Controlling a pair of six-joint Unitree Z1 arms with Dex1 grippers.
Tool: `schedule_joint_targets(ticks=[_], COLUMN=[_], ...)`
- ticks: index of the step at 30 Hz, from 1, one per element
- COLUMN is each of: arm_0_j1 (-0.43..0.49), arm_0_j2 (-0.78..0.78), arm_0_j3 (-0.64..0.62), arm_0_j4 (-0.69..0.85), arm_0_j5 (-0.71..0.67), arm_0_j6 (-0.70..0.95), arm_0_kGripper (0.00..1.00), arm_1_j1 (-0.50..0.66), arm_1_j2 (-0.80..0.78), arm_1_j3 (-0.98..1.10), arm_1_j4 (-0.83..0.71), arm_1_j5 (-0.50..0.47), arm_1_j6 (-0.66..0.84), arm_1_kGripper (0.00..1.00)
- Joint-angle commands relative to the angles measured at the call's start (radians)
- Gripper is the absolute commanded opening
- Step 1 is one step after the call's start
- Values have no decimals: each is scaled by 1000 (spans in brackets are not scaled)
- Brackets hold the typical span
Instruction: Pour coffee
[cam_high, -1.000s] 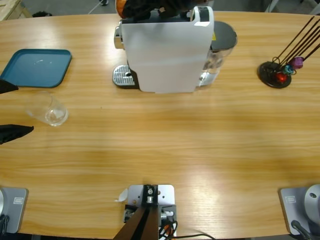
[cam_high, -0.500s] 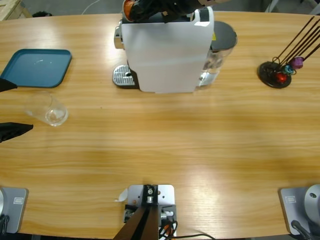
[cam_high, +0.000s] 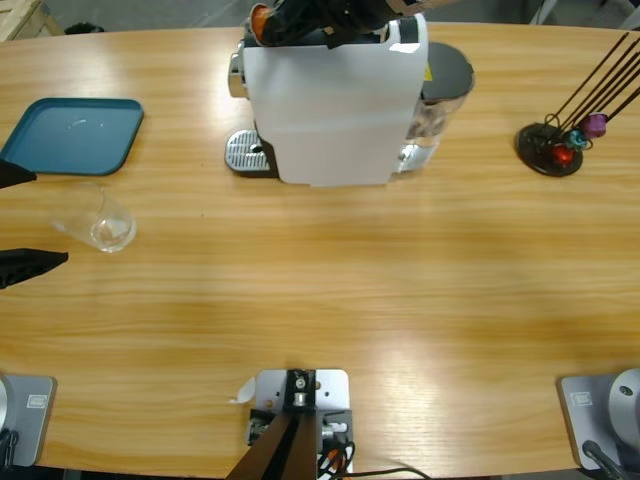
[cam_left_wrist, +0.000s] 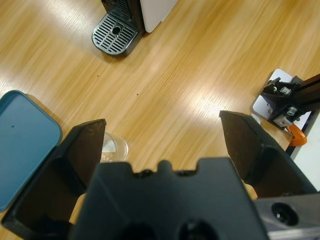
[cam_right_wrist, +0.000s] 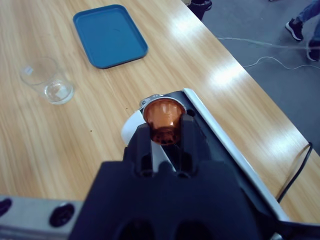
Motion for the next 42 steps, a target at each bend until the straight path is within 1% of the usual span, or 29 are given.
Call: schedule_joint_targets(ticks=[1, 14, 17, 18, 19, 20, 21, 22, 23, 29, 34, 36, 37, 39, 42], arm_0_j1=[-6, -6, -6, -6, -6, -6, -6, -6, -6, -6, -6, -6, -6, -6, -6], arm_0_j2=[-21, -16, -18, -17, -17, -18, -18, -18, -18, -11, -11, -11, -8, -3, -5], arm_0_j3=[46, 47, 48, 48, 47, 46, 46, 46, 48, 46, 48, 48, 48, 47, 46], arm_0_j4=[-20, -28, -28, -28, -29, -31, -31, -31, -31, -47, -47, -51, -55, -66, -74], arm_0_j5=[13, 13, 13, 13, 13, 13, 13, 13, 13, 13, 13, 13, 13, 13, 12], arm_0_j6=[-13, -13, -13, -13, -13, -13, -13, -13, -13, -13, -14, -14, -14, -14, -16], arm_0_kGripper=[996, 996, 996, 996, 996, 996, 996, 996, 996, 996, 996, 996, 996, 996, 996], arm_1_j1=[12, 12, 12, 12, 12, 12, 12, 12, 12, 12, 13, 36, 55, 101, 159], arm_1_j2=[68, 70, 76, 79, 81, 81, 79, 78, 78, 70, 46, 18, 2, -20, -45], arm_1_j3=[-9, -9, -21, -26, -28, -29, -29, -29, -30, -37, -48, -66, -79, -124, -162], arm_1_j4=[17, 52, 83, 91, 98, 101, 101, 100, 100, 96, 94, 95, 102, 177, 281], arm_1_j5=[-4, -2, -4, -8, -12, -21, -31, -42, -49, -104, -108, -104, -100, -100, -130], arm_1_j6=[-11, -26, -26, -26, -26, -26, -26, -26, -28, -28, -28, -25, -15, 3, 36], arm_1_kGripper=[0, 0, 0, 61, 267, 442, 653, 926, 998, 1000, 1000, 999, 981, 899, 885])
